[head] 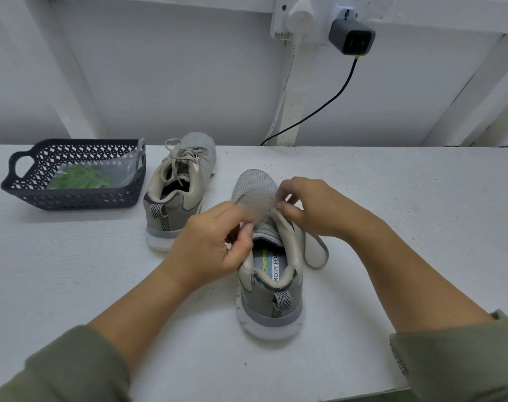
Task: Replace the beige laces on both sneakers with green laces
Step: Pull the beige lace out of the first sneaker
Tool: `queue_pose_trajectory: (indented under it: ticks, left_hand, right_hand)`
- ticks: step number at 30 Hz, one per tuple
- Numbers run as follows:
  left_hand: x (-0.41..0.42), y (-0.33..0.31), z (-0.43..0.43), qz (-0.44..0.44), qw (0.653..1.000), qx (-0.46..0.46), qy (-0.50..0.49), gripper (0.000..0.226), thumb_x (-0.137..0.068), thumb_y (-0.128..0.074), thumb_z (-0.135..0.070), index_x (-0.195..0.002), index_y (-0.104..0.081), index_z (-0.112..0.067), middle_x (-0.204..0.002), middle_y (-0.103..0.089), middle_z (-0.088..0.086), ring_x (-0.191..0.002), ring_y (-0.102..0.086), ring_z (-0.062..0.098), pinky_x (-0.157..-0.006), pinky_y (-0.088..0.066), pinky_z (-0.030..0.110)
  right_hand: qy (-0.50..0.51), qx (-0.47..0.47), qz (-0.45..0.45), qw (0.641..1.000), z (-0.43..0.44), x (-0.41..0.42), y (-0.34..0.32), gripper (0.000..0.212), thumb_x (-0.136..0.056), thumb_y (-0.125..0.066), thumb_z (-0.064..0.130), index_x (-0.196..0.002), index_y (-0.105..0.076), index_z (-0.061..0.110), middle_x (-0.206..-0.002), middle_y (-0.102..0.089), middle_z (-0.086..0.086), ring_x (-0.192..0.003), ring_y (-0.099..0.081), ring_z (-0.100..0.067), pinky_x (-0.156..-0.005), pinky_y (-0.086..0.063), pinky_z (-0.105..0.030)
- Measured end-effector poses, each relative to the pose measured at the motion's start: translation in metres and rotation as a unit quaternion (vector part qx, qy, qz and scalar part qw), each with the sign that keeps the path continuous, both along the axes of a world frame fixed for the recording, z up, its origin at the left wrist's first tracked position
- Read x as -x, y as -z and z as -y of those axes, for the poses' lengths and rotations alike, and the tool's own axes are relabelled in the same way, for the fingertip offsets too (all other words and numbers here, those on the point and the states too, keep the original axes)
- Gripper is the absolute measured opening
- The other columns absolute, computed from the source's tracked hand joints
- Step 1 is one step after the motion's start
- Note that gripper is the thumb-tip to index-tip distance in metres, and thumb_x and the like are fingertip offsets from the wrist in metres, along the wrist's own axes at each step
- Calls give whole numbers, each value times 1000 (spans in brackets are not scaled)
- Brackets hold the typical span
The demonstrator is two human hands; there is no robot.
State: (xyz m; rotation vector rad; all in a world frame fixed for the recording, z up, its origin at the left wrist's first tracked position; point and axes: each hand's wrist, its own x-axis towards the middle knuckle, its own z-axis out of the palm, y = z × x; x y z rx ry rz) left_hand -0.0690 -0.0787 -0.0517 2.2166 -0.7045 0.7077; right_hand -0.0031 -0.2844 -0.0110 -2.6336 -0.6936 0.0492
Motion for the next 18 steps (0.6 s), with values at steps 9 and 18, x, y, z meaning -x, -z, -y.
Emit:
queue_pose_trajectory:
  ticks: [9,18]
  left_hand:
    - [3,0,2,3,1000,6,-30,13,-85,-61,-16,-81,-68,-6,-69,-57,-3,-59,-52,10,-55,-46,23]
    - [4,0,3,16,999,5,-33,13,-85,-60,-16,-82,-68,-8,-73,-45,-15,-60,-46,3,-56,-44,19]
  right_hand:
    - [-61,53,-26,996,-11,-7,-12,12,-91,-64,23,-101,-69,20,-94,-62,7,-86,-57,-10,-76,-46,-23]
    - [84,127,33,988,-2,-4,-2,23,-94,-55,26,-112,-63,16,-113,-51,-6,-105,-55,-28,-88,-48,-38]
